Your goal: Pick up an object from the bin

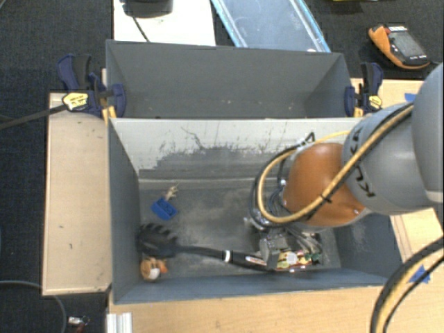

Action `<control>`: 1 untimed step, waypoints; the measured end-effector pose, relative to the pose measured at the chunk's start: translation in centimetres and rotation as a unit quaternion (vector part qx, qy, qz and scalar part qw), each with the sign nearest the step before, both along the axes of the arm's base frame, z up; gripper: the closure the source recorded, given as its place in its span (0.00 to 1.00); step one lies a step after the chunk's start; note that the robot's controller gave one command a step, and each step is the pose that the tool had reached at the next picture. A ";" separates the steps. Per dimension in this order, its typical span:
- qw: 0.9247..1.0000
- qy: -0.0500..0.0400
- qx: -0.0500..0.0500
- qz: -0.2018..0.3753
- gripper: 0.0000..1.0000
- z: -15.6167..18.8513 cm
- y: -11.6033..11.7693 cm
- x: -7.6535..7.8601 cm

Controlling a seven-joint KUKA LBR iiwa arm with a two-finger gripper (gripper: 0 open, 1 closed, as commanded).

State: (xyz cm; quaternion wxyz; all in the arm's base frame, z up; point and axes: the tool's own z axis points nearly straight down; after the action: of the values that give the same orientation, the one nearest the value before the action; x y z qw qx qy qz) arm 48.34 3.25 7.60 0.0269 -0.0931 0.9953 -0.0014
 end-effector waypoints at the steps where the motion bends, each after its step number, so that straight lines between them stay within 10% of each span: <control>1: 1.000 0.000 0.000 0.000 1.00 0.0 0.0 0.0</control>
Offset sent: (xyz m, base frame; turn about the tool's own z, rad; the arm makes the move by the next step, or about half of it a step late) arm 0.0000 0.0000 0.0921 -0.0004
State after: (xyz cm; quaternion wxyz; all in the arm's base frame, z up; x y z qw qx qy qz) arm 48.34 3.26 7.60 0.0270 -0.0935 0.9953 -0.0014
